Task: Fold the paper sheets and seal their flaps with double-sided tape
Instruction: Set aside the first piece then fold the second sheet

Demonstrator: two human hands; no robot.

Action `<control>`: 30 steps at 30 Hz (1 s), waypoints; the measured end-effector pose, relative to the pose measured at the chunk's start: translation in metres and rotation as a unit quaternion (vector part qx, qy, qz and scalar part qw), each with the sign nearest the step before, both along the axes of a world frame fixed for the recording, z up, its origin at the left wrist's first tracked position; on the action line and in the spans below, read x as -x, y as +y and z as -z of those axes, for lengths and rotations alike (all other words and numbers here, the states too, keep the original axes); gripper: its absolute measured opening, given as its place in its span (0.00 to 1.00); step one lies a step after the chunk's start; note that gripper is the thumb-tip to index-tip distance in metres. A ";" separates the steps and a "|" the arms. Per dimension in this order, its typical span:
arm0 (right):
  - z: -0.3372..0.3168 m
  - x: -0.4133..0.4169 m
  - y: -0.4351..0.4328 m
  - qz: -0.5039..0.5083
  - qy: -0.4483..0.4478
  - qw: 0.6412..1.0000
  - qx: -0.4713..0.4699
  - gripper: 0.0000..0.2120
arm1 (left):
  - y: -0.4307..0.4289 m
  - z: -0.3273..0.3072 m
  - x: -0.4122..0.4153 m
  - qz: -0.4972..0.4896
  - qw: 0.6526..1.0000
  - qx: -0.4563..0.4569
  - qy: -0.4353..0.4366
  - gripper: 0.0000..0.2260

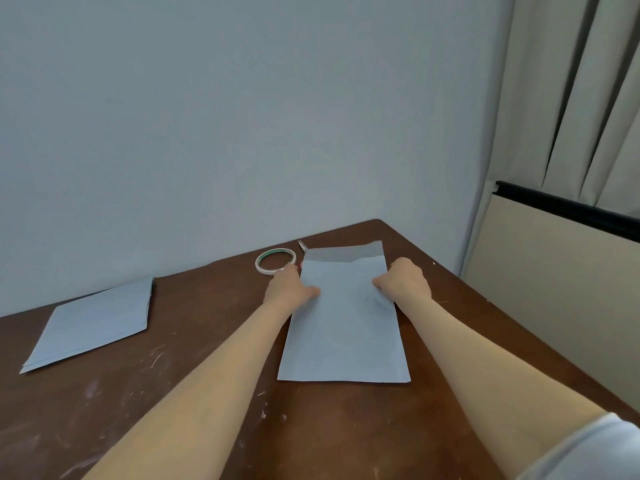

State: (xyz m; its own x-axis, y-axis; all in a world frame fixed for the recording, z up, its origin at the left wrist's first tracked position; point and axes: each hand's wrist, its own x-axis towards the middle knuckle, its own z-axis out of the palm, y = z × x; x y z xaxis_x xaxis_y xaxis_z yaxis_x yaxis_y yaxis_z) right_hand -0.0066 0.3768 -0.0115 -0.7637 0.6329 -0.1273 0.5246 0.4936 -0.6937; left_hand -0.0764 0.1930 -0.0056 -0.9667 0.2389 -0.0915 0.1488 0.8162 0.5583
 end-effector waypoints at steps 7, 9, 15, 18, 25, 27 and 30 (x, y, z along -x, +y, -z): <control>0.003 0.007 0.019 -0.002 0.020 0.999 0.045 0.07 | -0.001 -0.004 0.026 -0.051 0.985 -0.135 -0.098 0.14; 0.001 0.009 0.024 0.001 0.024 0.997 0.077 0.09 | -0.004 -0.002 0.030 -0.059 0.984 -0.138 -0.098 0.15; -0.014 0.003 0.025 -0.057 -0.055 0.989 0.123 0.15 | -0.013 -0.006 0.027 -0.021 0.972 -0.162 -0.170 0.14; -0.007 0.000 0.026 -0.044 -0.011 0.990 0.133 0.13 | -0.014 -0.005 0.021 -0.015 0.967 -0.199 -0.161 0.10; 0.004 -0.010 0.016 0.040 0.111 0.958 0.260 0.15 | -0.022 -0.004 0.005 -0.054 0.934 -0.314 -0.159 0.08; 0.007 -0.013 0.013 0.044 0.128 0.956 0.260 0.17 | -0.026 -0.004 -0.003 -0.058 0.929 -0.327 -0.166 0.08; 0.006 -0.022 0.008 0.053 0.130 0.959 0.246 0.18 | -0.033 -0.004 -0.012 -0.076 0.930 -0.323 -0.160 0.13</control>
